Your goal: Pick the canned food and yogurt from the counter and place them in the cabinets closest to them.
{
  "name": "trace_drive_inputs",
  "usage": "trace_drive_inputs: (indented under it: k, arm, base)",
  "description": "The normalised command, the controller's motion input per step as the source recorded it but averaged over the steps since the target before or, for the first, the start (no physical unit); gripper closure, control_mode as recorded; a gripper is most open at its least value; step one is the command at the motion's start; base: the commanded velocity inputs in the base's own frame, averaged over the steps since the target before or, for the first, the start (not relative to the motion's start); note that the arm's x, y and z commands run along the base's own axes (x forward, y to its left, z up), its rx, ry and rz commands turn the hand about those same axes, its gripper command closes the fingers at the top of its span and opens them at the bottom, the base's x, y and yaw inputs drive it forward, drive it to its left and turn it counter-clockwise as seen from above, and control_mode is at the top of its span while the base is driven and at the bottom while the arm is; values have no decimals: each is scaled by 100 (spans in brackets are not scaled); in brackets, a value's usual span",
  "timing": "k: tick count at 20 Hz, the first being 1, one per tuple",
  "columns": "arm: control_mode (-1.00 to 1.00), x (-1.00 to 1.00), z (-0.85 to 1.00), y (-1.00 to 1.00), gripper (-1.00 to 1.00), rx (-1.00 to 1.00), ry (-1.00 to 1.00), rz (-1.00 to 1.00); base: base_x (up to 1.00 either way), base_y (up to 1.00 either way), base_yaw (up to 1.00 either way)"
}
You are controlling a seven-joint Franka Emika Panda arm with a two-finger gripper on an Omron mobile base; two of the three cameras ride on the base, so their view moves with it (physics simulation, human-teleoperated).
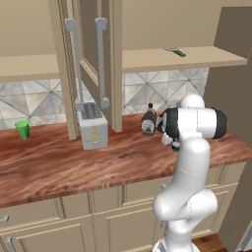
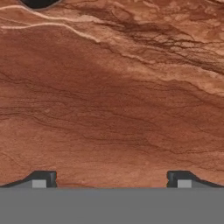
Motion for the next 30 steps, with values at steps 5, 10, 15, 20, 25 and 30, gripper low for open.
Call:
trace_drive_inputs:
  k: [5, 10, 15, 20, 25, 30]
  arm:
    - [-100, 11, 20, -3, -100, 2, 3, -3]
    - [-100, -30, 0, -24, -100, 2, 1, 0]
    - [-100, -33, -1, -13, -100, 3, 0, 0]
    - [-100, 10, 0, 24, -100, 3, -4, -3]
    - [-100, 8, 15, 30, -100, 0, -2, -8]
    - [-100, -42, 6, -27, -100, 3, 0, -2]
  base:
    - [0, 0, 0]
    - [0, 0, 0]
    - [0, 0, 0]
    - [0, 0, 0]
    - [0, 0, 0]
    - [0, 0, 0]
